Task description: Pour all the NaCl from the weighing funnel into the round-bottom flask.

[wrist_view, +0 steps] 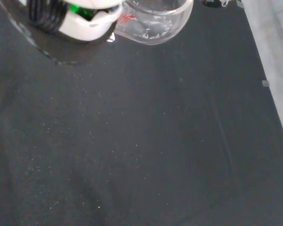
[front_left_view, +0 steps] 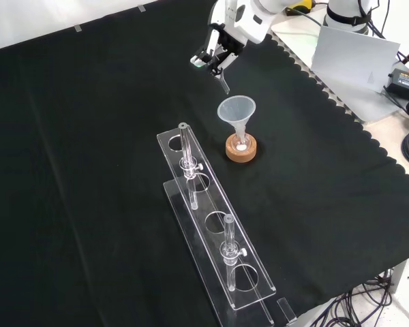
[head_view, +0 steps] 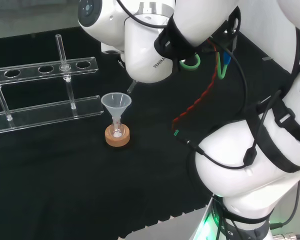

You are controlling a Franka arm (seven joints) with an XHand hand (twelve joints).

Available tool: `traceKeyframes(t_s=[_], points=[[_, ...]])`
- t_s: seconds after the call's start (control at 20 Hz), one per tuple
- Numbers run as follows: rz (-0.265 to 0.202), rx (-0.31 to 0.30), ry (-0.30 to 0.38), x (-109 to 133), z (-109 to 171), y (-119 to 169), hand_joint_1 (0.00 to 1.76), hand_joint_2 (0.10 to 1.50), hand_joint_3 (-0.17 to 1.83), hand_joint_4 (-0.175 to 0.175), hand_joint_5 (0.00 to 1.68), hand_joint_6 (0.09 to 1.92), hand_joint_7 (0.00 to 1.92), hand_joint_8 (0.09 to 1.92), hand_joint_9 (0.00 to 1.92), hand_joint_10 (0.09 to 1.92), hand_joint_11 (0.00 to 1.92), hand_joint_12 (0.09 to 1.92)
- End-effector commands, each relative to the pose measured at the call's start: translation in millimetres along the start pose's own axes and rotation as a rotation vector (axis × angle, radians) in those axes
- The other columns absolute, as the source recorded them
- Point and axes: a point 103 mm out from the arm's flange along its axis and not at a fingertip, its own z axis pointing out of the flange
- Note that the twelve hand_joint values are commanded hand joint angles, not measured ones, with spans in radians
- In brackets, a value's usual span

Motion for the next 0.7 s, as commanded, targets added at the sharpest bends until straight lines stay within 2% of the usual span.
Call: traceKeyframes(t_s=[0.05,0.35,0.7], points=[[-0.015,-0.006,-0.031,-1.1,-1.9,4.3,1.12,0.74,0.43,0.175,1.37,0.40,1.70,0.09,1.23,0.11,0.00,1.49],[-0.055,-0.014,-0.088,0.4,-3.5,6.1,1.12,0.74,0.43,0.175,1.37,0.40,1.70,0.09,1.23,0.11,0.00,1.49],[-0.083,-0.011,-0.099,2.2,-3.5,9.6,1.12,0.74,0.43,0.175,1.37,0.40,1.70,0.09,1.23,0.11,0.00,1.49]])
